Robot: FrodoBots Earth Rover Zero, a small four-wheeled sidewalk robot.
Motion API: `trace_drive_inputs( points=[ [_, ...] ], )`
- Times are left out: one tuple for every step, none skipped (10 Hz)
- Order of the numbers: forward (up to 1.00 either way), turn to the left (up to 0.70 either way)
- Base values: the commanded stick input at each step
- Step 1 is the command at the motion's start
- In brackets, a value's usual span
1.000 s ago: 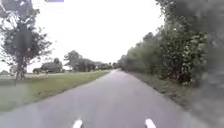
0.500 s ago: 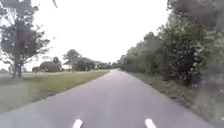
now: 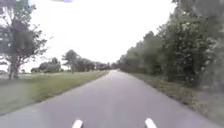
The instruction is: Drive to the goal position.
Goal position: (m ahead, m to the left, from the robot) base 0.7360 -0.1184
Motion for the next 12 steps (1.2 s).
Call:
trace_drive_inputs(
  points=[
    [0.79, 0.03],
    [0.79, 0.03],
    [0.79, 0.03],
    [0.79, 0.03],
    [0.79, 0.03],
    [0.79, 0.03],
    [0.79, 0.03],
    [0.79, 0.03],
    [0.79, 0.03],
    [0.79, 0.03],
    [0.48, 0.02],
    [0.04, 0.00]
  ],
)
